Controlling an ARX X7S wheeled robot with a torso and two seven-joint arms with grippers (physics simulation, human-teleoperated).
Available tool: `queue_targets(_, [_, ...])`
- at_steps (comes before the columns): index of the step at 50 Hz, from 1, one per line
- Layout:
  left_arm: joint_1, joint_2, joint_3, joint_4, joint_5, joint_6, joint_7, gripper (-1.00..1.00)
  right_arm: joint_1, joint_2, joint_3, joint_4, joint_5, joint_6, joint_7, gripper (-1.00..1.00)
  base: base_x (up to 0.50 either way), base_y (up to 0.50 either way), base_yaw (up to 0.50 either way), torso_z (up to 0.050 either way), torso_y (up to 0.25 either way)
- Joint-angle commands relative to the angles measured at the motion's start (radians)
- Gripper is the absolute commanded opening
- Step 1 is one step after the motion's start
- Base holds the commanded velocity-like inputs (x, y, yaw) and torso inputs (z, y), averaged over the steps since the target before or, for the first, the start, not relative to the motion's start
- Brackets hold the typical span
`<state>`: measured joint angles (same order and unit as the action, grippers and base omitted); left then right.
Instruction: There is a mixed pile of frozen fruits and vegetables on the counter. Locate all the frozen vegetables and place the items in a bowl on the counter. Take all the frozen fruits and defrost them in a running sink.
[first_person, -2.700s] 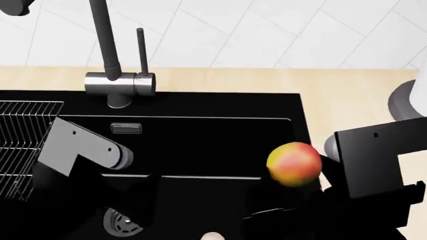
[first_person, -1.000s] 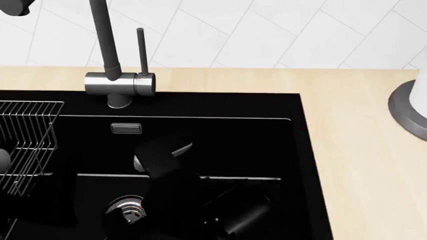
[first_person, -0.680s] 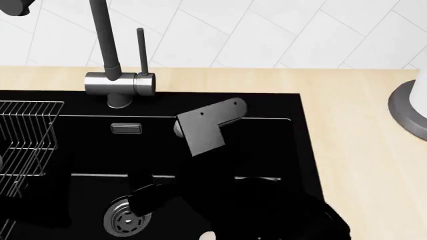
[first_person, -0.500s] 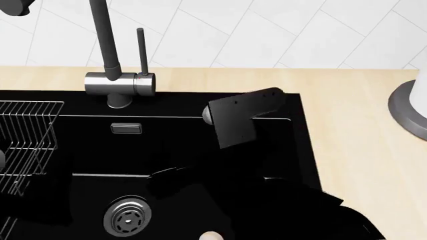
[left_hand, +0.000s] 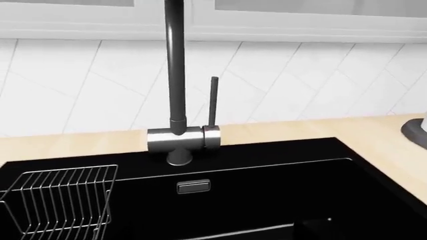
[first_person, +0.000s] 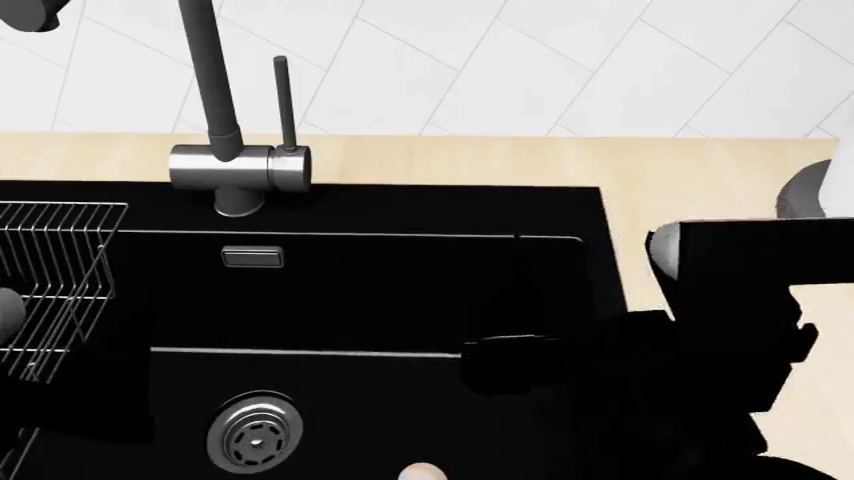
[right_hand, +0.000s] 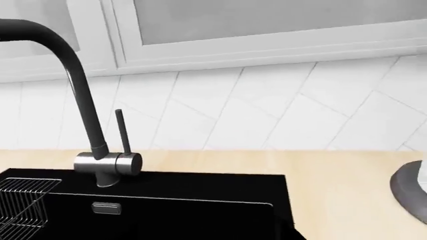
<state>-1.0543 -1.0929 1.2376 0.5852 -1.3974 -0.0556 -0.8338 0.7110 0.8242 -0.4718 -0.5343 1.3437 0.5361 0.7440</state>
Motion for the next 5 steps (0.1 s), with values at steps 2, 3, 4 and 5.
queue_targets(2, [0.030,-0.008,0.004,0.008,0.016,0.024,-0.011,1.00,-0.216,0.145,0.135,-0.156,0.004,-0.141,0.092,1.00,0.00,0.00,0.00,0.000,0.000])
queue_targets(3, [0.035,-0.005,0.007,0.004,0.021,0.023,-0.014,1.00,-0.231,0.159,0.133,-0.167,-0.004,-0.139,0.091,1.00,0.00,0.00,0.00,0.000,0.000])
queue_targets(4, [0.037,-0.016,0.006,0.011,0.020,0.027,-0.012,1.00,-0.241,0.163,0.136,-0.177,-0.016,-0.145,0.087,1.00,0.00,0.00,0.00,0.000,0.000])
queue_targets(5, [0.042,-0.041,0.003,0.027,0.019,0.035,-0.007,1.00,-0.261,0.176,0.135,-0.196,-0.032,-0.147,0.089,1.00,0.00,0.00,0.00,0.000,0.000])
